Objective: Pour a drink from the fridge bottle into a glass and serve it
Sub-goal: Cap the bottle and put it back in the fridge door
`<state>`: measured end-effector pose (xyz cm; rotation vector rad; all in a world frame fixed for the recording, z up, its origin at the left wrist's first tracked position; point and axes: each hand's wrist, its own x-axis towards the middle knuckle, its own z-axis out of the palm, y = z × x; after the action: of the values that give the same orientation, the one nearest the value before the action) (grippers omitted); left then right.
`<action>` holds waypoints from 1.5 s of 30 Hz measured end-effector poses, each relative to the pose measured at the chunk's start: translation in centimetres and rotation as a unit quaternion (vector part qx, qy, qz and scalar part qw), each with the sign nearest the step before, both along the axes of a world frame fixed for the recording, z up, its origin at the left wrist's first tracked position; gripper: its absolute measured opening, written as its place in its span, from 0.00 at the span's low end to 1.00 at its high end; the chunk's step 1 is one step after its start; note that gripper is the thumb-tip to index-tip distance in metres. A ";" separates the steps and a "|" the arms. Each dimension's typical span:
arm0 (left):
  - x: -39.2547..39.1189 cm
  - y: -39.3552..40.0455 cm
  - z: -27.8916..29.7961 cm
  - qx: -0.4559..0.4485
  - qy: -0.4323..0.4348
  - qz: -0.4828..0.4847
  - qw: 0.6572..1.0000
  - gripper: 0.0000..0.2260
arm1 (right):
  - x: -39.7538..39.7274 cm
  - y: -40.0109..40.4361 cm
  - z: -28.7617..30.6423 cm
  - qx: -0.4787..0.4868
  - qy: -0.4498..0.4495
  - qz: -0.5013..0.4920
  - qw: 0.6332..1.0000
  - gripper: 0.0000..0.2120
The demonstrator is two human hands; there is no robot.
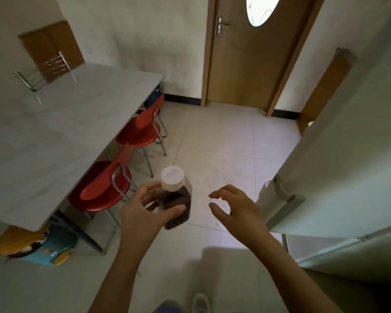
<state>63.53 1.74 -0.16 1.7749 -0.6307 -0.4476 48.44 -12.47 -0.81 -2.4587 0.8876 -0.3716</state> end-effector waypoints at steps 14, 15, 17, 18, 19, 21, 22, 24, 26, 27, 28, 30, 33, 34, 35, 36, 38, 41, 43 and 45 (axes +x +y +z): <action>14.1 -16.8 -0.8 -0.026 -0.001 -0.097 0.995 0.26 | 11.2 -13.5 -0.8 0.029 -0.012 -0.089 0.996 0.11; 15.5 -18.1 -0.8 -0.023 0.000 -0.116 0.993 0.26 | 12.1 -14.3 -0.9 0.030 -0.015 -0.109 0.993 0.11; 18.3 -20.9 -0.7 -0.020 -0.002 -0.153 0.988 0.26 | 13.8 -15.7 -1.0 0.034 -0.026 -0.152 0.987 0.10; 19.6 -22.3 -0.4 -0.017 -0.004 -0.171 0.985 0.26 | 14.7 -16.4 -1.0 0.038 -0.032 -0.174 0.984 0.10; 20.8 -23.8 -0.1 -0.011 -0.004 -0.189 0.982 0.26 | 15.4 -17.0 -1.0 0.041 -0.038 -0.194 0.979 0.10; 22.9 -26.7 0.4 -0.007 -0.002 -0.223 0.975 0.26 | 16.7 -18.3 -0.9 0.046 -0.043 -0.226 0.972 0.10; 23.7 -28.2 0.5 -0.006 -0.002 -0.240 0.971 0.26 | 17.1 -19.1 -0.8 0.045 -0.042 -0.239 0.969 0.10; 24.8 -31.2 0.7 -0.005 0.002 -0.270 0.963 0.26 | 17.4 -20.8 -0.4 0.041 -0.035 -0.269 0.962 0.10; 25.3 -34.5 0.7 -0.007 0.003 -0.299 0.954 0.27 | 17.3 -22.6 0.0 0.035 -0.035 -0.308 0.950 0.09; 25.2 -36.3 0.7 -0.008 0.004 -0.314 0.949 0.27 | 17.2 -23.7 0.1 0.029 -0.037 -0.329 0.943 0.09; 25.0 -38.2 0.5 -0.012 0.008 -0.330 0.944 0.27 | 16.9 -24.8 0.2 0.025 -0.039 -0.348 0.936 0.08; 24.1 -42.0 0.3 -0.019 0.012 -0.358 0.933 0.27 | 16.4 -27.2 0.2 0.021 -0.040 -0.377 0.925 0.08; 22.3 -47.9 0.3 -0.025 0.010 -0.405 0.914 0.27 | 15.4 -31.5 -0.1 0.010 -0.037 -0.411 0.911 0.09; 21.6 -49.7 0.4 -0.026 0.011 -0.421 0.907 0.27 | 15.0 -32.9 -0.1 0.007 -0.038 -0.421 0.906 0.09; 21.1 -51.5 0.4 -0.027 0.011 -0.435 0.900 0.27 | 14.7 -34.4 -0.1 0.004 -0.039 -0.430 0.902 0.09; 20.5 -53.3 0.7 -0.029 0.009 -0.451 0.892 0.27 | 14.3 -35.9 0.0 0.000 -0.042 -0.442 0.896 0.09; 19.7 -56.6 1.2 -0.028 0.004 -0.475 0.879 0.27 | 13.8 -38.4 0.3 -0.003 -0.042 -0.461 0.887 0.10; 18.5 -60.9 1.9 -0.034 -0.005 -0.499 0.866 0.28 | 13.1 -41.6 1.1 -0.010 -0.035 -0.474 0.880 0.10; 17.5 -63.7 2.4 -0.038 -0.001 -0.516 0.856 0.27 | 12.3 -43.2 1.8 -0.016 -0.036 -0.490 0.871 0.10; 16.3 -66.2 3.0 -0.046 -0.005 -0.541 0.840 0.27 | 11.4 -44.5 2.4 -0.027 -0.041 -0.515 0.856 0.11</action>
<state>79.86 -64.51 2.80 1.1690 -1.6278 -1.1371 59.88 -56.93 1.57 -1.7579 2.1174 -0.8427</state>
